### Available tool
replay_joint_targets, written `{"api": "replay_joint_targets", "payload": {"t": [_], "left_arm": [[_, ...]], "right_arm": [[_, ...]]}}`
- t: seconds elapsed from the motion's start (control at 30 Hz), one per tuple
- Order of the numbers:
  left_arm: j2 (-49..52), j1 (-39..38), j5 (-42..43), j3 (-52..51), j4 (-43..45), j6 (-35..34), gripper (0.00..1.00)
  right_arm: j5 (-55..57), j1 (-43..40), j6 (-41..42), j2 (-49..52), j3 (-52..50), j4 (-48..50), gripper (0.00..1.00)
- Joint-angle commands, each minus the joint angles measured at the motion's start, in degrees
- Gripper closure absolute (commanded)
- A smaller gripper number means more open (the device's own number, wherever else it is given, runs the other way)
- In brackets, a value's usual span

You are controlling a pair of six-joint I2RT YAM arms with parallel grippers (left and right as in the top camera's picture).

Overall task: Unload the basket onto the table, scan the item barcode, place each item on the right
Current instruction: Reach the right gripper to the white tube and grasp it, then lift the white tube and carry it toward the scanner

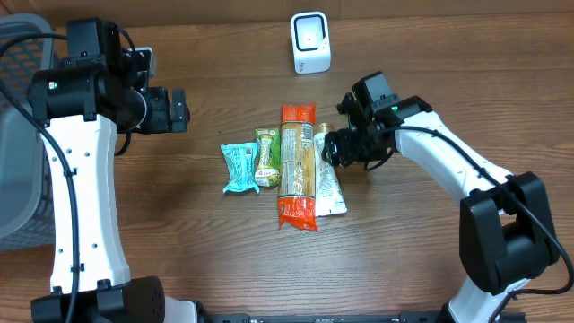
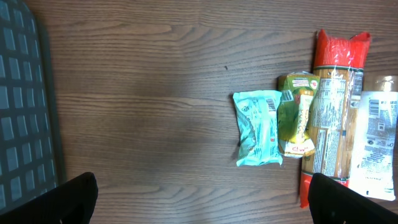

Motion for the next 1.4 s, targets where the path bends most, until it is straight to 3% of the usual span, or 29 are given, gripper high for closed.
{"api": "replay_joint_targets", "payload": {"t": [0.0, 0.33, 0.6, 0.67, 0.73, 0.97, 1.17, 1.37], "left_arm": [[0.2, 0.4, 0.8, -0.2, 0.2, 1.3, 0.00], [0.2, 0.4, 0.8, -0.2, 0.2, 1.3, 0.01], [0.2, 0.4, 0.8, -0.2, 0.2, 1.3, 0.01], [0.2, 0.4, 0.8, -0.2, 0.2, 1.3, 0.00], [0.2, 0.4, 0.8, -0.2, 0.2, 1.3, 0.00], [0.2, 0.4, 0.8, -0.2, 0.2, 1.3, 0.01], [0.2, 0.4, 0.8, -0.2, 0.2, 1.3, 0.00], [0.2, 0.4, 0.8, -0.2, 0.2, 1.3, 0.00]], "right_arm": [[-1.2, 0.3, -1.0, 0.6, -3.5, 0.8, 0.15], [-1.4, 1.4, -2.1, 0.6, -10.2, 7.3, 0.16], [-1.6, 2.6, -2.1, 0.6, -13.5, 10.5, 0.27], [-2.3, 2.6, -2.1, 0.6, -14.2, 11.4, 0.38], [-2.5, 2.6, -2.1, 0.6, -14.5, 11.9, 0.55], [-3.1, 2.5, -1.4, 0.6, -14.4, 11.5, 0.95], [-4.5, 0.8, -1.2, 0.6, -11.1, 6.1, 0.96], [-16.2, -3.8, -1.9, 0.0, -4.1, 3.3, 0.96]]}}
